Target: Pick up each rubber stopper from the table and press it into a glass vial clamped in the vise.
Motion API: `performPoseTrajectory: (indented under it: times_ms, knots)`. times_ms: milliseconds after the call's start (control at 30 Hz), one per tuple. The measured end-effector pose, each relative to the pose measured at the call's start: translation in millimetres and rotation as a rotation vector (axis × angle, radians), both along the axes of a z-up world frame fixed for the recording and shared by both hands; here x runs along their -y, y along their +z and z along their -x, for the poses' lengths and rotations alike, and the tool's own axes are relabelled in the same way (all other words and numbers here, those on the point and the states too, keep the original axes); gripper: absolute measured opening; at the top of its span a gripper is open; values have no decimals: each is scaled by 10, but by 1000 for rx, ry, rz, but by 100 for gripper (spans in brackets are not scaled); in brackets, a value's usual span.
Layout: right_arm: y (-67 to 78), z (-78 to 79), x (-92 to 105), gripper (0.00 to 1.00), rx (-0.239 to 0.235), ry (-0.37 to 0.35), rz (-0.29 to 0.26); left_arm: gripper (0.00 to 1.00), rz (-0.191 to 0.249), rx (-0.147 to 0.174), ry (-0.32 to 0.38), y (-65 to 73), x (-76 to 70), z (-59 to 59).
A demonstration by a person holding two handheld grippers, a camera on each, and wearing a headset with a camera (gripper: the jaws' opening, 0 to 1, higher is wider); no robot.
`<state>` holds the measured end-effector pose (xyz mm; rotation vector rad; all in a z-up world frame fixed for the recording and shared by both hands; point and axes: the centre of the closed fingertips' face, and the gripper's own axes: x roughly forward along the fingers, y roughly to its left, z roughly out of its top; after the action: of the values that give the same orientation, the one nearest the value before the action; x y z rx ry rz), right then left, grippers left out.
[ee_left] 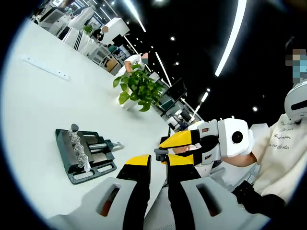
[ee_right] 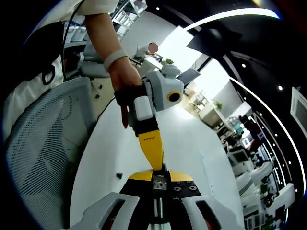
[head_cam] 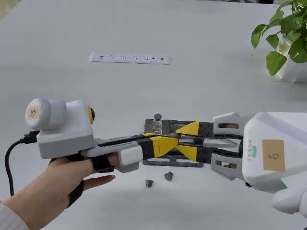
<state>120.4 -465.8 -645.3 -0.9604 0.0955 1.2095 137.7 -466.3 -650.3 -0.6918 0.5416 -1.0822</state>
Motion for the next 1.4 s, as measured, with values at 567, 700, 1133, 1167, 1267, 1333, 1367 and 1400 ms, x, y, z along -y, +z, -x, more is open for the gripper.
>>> performPoseTrajectory:
  times_ms: [567,700,1133,1167,1267,1333,1367,1400]
  knots:
    - [36,44,2,16,-58,17,3,5,-17,83,-9,122,42,91]
    - [69,100,55,16,-166,30,-10,4,-91,174,-44,93,44,103]
    - [189,231,156,6,-507,114,78,4,-269,449,-181,20,153,263]
    - [192,199,136,7,-491,115,75,4,-275,462,-188,15,163,268]
    - [144,206,129,9,-534,119,84,4,-279,472,-198,-5,185,272]
    - [91,210,120,14,-559,110,90,4,-284,482,-207,-19,196,280]
    - [69,217,124,16,-574,106,97,4,-283,487,-206,-21,200,280]
    - [57,215,127,17,-575,104,103,4,-282,486,-207,-26,208,279]
